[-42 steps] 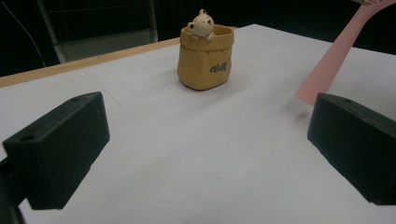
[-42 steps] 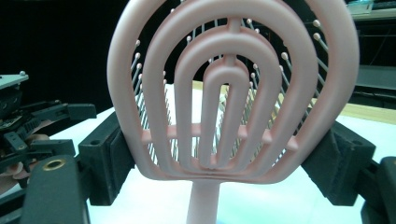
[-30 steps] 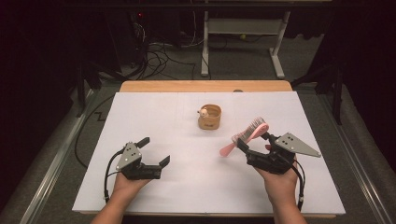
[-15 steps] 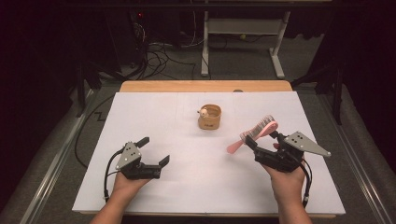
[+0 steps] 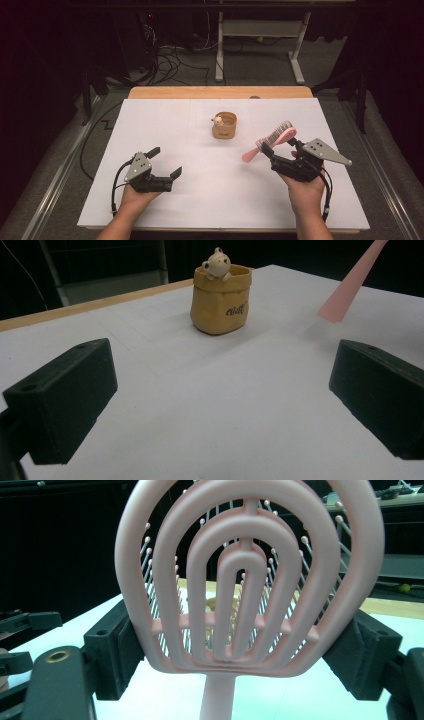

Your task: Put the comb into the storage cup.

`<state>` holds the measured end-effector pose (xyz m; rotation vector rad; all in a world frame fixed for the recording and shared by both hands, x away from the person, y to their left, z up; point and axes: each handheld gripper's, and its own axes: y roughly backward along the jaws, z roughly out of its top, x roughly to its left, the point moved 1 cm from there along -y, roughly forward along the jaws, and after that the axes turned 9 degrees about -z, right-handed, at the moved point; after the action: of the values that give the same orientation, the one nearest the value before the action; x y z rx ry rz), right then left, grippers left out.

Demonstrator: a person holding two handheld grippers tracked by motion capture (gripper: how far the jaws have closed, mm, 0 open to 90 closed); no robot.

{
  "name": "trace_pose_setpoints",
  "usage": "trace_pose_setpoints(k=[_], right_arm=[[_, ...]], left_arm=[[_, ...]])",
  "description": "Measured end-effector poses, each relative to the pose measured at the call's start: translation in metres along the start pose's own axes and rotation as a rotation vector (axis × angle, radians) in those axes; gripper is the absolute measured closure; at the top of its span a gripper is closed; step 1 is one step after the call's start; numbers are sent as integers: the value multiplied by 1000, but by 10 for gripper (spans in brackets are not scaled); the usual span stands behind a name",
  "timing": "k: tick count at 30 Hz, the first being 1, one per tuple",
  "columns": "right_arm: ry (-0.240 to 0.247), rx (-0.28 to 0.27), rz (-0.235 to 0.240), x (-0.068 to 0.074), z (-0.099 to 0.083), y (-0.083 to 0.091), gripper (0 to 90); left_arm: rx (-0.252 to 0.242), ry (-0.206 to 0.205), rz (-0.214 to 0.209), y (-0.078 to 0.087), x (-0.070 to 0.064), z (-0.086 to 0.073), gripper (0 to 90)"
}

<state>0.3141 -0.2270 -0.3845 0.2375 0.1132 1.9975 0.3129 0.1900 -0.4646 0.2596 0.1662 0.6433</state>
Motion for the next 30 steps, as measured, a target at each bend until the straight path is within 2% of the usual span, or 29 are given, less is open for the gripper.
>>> trace_pose_setpoints(k=[12,30], right_arm=[[34,-10,5,10,8,-11,203],[60,-50,-6,14,37,-15,203]], left_arm=[[3,-7,-19,-2,-2,0,0],[1,-5,-29,-2,-3,-1,0]])
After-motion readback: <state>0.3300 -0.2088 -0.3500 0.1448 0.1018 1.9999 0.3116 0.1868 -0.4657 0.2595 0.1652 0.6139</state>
